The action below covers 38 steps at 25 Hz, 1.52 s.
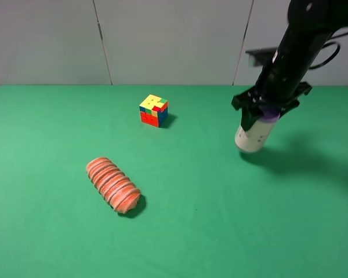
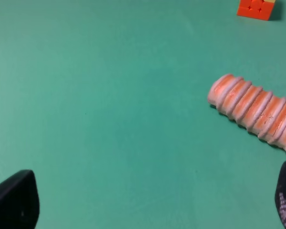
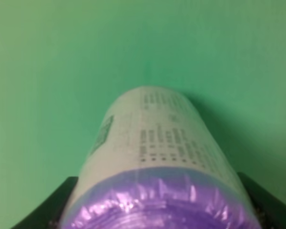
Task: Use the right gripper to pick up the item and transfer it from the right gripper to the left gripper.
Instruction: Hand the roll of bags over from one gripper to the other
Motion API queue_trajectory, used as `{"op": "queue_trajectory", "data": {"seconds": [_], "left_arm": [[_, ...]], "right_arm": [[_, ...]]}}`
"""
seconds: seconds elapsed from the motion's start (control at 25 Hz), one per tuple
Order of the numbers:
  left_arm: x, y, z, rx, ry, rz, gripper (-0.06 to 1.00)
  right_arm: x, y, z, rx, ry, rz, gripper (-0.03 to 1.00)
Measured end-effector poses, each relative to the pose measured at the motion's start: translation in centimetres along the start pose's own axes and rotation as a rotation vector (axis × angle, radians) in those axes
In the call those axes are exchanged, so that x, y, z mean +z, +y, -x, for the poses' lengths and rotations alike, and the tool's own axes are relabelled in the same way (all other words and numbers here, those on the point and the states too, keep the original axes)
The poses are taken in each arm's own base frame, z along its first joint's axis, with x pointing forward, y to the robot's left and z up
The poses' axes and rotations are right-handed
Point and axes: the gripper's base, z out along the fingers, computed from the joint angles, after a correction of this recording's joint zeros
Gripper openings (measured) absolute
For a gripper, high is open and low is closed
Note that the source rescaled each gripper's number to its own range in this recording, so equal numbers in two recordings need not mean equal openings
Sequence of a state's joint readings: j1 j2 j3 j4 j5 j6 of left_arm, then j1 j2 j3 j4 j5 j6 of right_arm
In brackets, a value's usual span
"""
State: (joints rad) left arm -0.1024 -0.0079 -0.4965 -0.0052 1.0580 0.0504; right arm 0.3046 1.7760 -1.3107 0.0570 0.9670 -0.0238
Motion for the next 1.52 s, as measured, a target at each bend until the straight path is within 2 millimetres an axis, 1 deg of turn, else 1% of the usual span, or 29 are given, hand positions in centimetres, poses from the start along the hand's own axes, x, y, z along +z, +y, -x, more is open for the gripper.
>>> {"op": "queue_trajectory", "data": {"seconds": [0.08,0.24,0.4,0.52,0.72,0.88,1.04,1.16,1.24,1.36,1.52], "left_arm": [[0.0,0.0,0.0,0.002,0.0,0.005,0.97],[0.0,0.0,0.0,0.002,0.0,0.005,0.97],[0.0,0.0,0.0,0.002,0.0,0.005,0.97],[0.0,0.0,0.0,0.002,0.0,0.005,0.97],[0.0,0.0,0.0,0.002,0.0,0.005,0.97],[0.0,0.0,0.0,0.002,0.0,0.005,0.97],[0.0,0.0,0.0,0.002,0.0,0.005,0.97],[0.0,0.0,0.0,0.002,0.0,0.005,0.97],[0.0,0.0,0.0,0.002,0.0,0.005,0.97],[0.0,0.0,0.0,0.002,0.0,0.005,0.97],[0.0,0.0,0.0,0.0,0.0,0.0,0.97]], "right_arm": [[-2.4,0.3,0.1,-0.004,-0.055,0.017,0.0],[-6.4,0.7,-0.1,-0.005,-0.139,0.05,0.0],[-9.3,1.3,-0.9,-0.041,-0.2,0.093,0.0],[-10.5,1.7,-1.6,-0.082,-0.199,0.132,0.0],[-11.2,2.4,-2.5,-0.093,-0.164,0.204,0.0],[-12.2,2.8,-2.9,-0.084,-0.181,0.248,0.0],[-12.6,3.2,-3.1,-0.084,-0.188,0.282,0.0],[-12.5,4.5,-3.3,-0.167,-0.187,0.286,0.0],[-12.5,6.1,-3.4,-0.239,-0.194,0.3,0.0],[-12.6,8.2,-3.5,-0.304,-0.23,0.322,0.0],[-12.2,9.6,-3.4,-0.343,-0.239,0.343,0.0]]}}
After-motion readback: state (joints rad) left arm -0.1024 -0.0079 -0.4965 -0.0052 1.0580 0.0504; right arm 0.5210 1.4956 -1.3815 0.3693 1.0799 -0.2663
